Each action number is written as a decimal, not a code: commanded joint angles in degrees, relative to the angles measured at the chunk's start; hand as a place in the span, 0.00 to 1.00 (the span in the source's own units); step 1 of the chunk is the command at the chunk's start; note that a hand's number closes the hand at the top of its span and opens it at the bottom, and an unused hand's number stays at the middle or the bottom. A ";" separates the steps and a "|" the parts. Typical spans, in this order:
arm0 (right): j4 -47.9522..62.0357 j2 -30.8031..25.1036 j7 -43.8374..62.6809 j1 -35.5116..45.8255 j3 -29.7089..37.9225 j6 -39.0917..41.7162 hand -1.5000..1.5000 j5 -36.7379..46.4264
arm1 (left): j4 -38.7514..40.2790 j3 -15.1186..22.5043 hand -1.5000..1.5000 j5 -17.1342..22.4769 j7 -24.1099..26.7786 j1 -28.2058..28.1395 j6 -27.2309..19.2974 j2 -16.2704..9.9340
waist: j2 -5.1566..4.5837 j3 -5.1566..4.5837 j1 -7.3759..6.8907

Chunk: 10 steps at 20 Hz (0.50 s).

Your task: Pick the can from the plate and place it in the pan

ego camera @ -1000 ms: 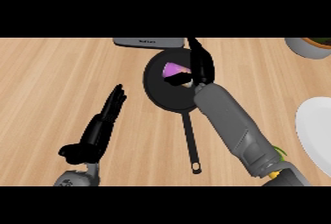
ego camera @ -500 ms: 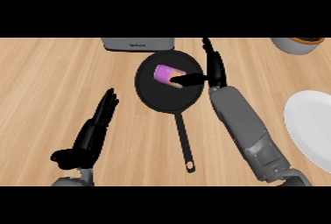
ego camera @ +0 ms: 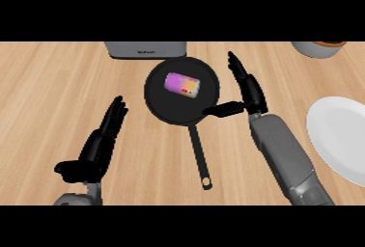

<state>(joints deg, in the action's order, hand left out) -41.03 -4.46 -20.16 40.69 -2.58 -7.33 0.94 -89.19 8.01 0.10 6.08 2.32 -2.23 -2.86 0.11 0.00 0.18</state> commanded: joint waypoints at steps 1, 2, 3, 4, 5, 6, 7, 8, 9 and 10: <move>-12.10 -3.06 2.00 -8.81 -2.82 4.39 0.00 0.76 | -1.88 0.81 0.50 -1.32 -1.51 -0.29 -1.42 1.06 | 0.19 -0.01 0.41; -13.86 -2.33 1.45 -9.99 -2.33 3.60 0.00 0.73 | -1.21 -0.13 0.50 -0.16 -2.70 0.14 0.41 0.03 | 0.06 -0.01 0.12; -9.15 -1.85 -1.97 -8.93 -2.01 3.14 0.00 1.97 | -2.25 -1.68 0.50 1.60 1.58 -3.51 2.70 -1.74 | -0.06 0.00 -0.33; -12.13 -1.79 1.61 -8.85 -2.25 3.28 0.00 2.41 | 1.05 -1.13 0.50 -0.51 4.58 -2.58 2.04 -0.92 | -0.06 -0.01 -0.23; -14.70 -4.40 -1.57 -14.89 -2.69 5.64 0.00 1.67 | -5.29 -0.28 0.50 0.92 -4.13 -1.55 1.32 -0.54 | 0.07 0.01 0.06; -19.65 -3.65 2.30 -16.00 -2.97 4.28 0.00 2.33 | -2.12 -1.10 0.50 -0.06 -0.08 -2.61 1.24 -0.56 | 0.02 -0.01 -0.01; -14.21 -2.78 -0.58 -13.29 -1.80 4.40 0.00 3.72 | -0.69 -0.90 0.50 -0.95 0.86 -1.11 0.73 0.52 | -0.10 0.00 -0.28; -15.81 -2.93 0.67 -13.52 -1.34 5.47 0.00 3.22 | 0.38 0.31 0.50 -2.31 -0.63 0.44 -0.86 2.17 | -0.09 0.00 -0.23; -22.15 -1.29 3.34 -17.65 -4.42 3.38 0.00 4.88 | -1.08 -1.08 0.50 -0.19 -1.11 -0.43 1.50 0.46 | -0.03 -0.01 -0.10; -22.92 -3.37 3.45 -18.33 -3.19 5.97 0.00 4.03 | -5.70 0.73 0.50 -1.67 -2.23 -4.00 1.01 0.20 | -0.02 0.00 -0.21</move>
<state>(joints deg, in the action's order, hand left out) -57.71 -6.98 -18.63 26.84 -5.15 -3.05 4.03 -91.23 7.71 -0.65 5.33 0.76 -1.43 -2.55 0.08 0.00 0.05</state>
